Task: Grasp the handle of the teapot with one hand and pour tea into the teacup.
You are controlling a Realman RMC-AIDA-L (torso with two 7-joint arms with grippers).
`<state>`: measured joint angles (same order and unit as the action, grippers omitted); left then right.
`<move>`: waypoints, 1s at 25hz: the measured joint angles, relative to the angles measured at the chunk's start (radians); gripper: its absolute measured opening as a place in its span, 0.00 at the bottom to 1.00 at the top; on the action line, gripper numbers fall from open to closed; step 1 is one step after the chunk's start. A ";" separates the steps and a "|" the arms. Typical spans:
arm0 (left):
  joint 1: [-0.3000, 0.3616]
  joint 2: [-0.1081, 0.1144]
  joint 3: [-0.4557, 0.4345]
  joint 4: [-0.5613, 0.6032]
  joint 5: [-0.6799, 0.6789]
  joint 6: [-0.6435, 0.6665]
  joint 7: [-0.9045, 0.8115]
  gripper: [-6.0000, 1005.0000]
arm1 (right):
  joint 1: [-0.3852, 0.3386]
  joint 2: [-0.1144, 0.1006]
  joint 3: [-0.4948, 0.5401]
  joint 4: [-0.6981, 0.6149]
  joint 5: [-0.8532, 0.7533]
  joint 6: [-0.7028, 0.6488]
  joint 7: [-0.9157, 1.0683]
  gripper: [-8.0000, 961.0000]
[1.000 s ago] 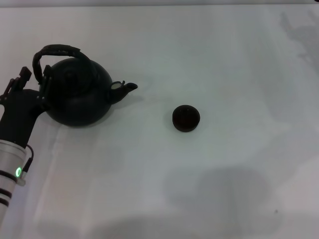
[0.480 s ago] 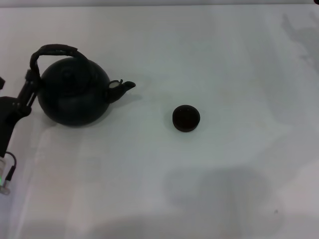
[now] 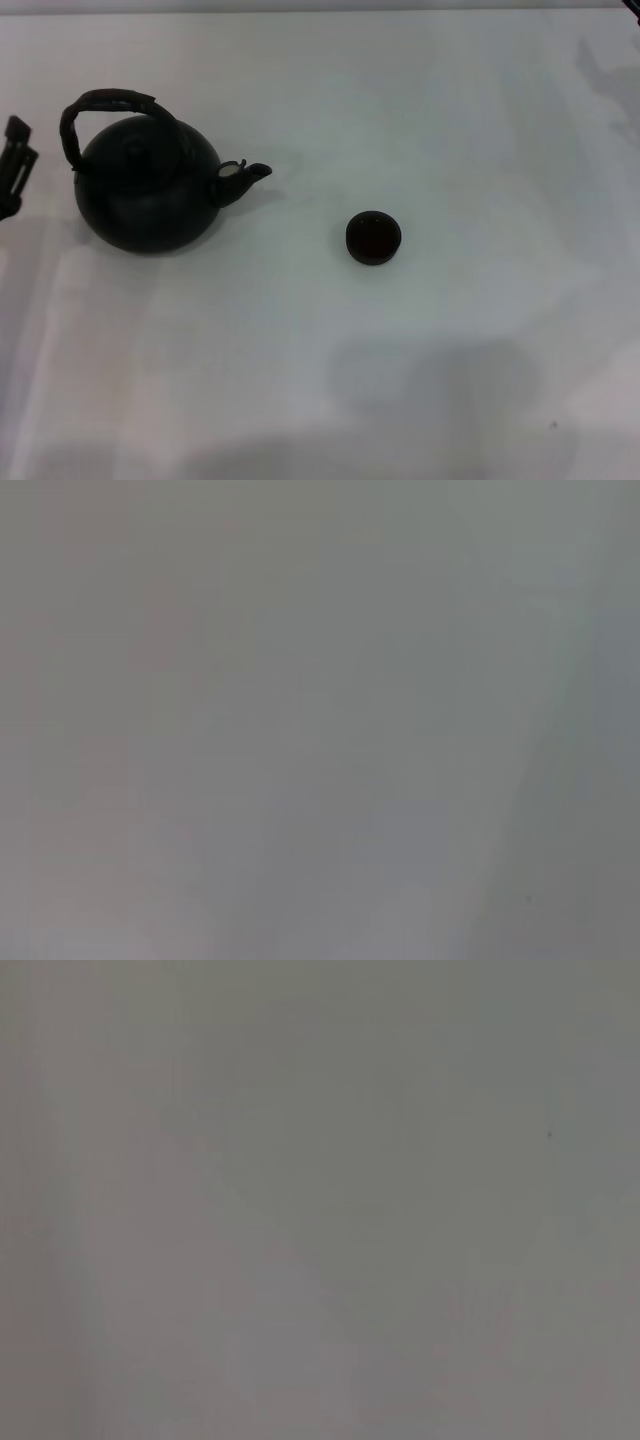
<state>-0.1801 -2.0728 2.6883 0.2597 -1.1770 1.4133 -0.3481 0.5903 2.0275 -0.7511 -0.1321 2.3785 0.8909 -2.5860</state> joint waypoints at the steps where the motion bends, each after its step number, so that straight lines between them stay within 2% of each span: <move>1: -0.002 0.000 -0.001 -0.009 -0.006 0.003 -0.007 0.87 | -0.003 0.000 0.000 0.001 0.001 0.005 0.001 0.89; 3: -0.005 -0.001 -0.002 -0.019 -0.019 0.006 -0.016 0.87 | -0.009 0.000 0.001 0.002 0.002 0.009 0.005 0.89; 9: -0.046 0.000 -0.004 -0.111 -0.188 0.007 -0.035 0.87 | -0.018 0.000 0.001 0.023 0.003 0.015 0.018 0.89; 16: -0.115 0.001 -0.004 -0.183 -0.225 -0.053 -0.064 0.87 | -0.030 0.000 0.001 0.062 0.003 0.065 0.018 0.89; 25: -0.149 0.002 -0.004 -0.198 -0.229 -0.094 -0.065 0.87 | -0.032 0.000 0.001 0.067 0.002 0.073 0.019 0.89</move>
<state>-0.3293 -2.0706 2.6844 0.0621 -1.4056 1.3194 -0.4134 0.5579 2.0279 -0.7500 -0.0650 2.3807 0.9635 -2.5670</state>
